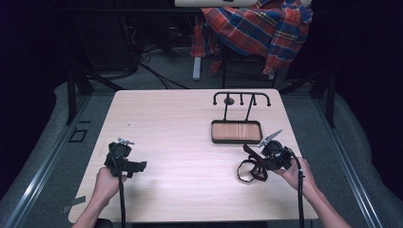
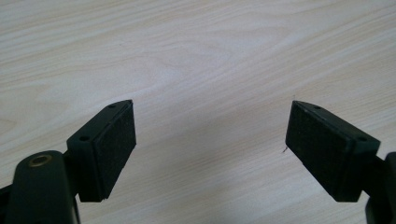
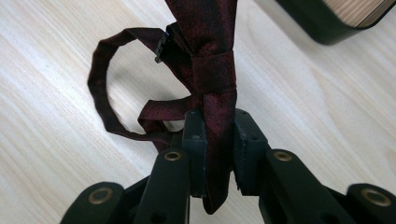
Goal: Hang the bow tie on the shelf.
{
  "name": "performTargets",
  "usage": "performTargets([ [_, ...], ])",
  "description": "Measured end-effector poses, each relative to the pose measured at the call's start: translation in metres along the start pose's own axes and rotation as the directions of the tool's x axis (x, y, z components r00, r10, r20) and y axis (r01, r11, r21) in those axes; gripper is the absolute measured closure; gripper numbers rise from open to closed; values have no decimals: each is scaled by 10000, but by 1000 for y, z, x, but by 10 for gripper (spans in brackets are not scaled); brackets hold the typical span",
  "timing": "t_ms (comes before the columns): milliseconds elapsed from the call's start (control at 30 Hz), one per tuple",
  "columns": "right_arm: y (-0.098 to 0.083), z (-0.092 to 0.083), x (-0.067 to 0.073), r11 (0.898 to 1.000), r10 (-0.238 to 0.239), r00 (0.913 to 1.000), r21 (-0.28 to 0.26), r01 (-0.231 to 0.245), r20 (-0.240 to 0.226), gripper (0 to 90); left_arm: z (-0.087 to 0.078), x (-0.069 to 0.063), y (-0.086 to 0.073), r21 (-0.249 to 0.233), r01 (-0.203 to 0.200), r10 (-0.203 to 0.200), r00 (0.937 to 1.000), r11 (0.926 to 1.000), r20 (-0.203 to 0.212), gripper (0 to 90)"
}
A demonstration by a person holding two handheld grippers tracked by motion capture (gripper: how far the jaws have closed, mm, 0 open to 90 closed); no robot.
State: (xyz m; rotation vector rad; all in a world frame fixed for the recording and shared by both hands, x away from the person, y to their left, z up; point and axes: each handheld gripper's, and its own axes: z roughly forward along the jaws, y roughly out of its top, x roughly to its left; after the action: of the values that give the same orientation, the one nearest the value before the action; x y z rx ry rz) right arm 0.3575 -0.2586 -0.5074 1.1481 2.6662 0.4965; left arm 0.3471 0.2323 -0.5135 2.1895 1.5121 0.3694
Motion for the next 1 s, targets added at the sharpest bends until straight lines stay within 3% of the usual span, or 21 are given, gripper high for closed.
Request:
performTargets([
  [100, 0, -3, -1, 10000, -11, 10000, -19, 11, 45, 778, 0, -1, 0, 12, 0, 0, 10000, 10000, 15, 163],
  [467, 2, -17, -2, 9955, 244, 9997, -922, -242, 16, 781, -1, 1, -1, 20, -74, 74, 10000, 10000, -13, 163],
  [1000, -4, -36, -15, 9742, 1121, 9936, -1989, -1069, 153, 781, -1, 0, -1, 13, -71, 71, 10000, 10000, 1, 164],
])
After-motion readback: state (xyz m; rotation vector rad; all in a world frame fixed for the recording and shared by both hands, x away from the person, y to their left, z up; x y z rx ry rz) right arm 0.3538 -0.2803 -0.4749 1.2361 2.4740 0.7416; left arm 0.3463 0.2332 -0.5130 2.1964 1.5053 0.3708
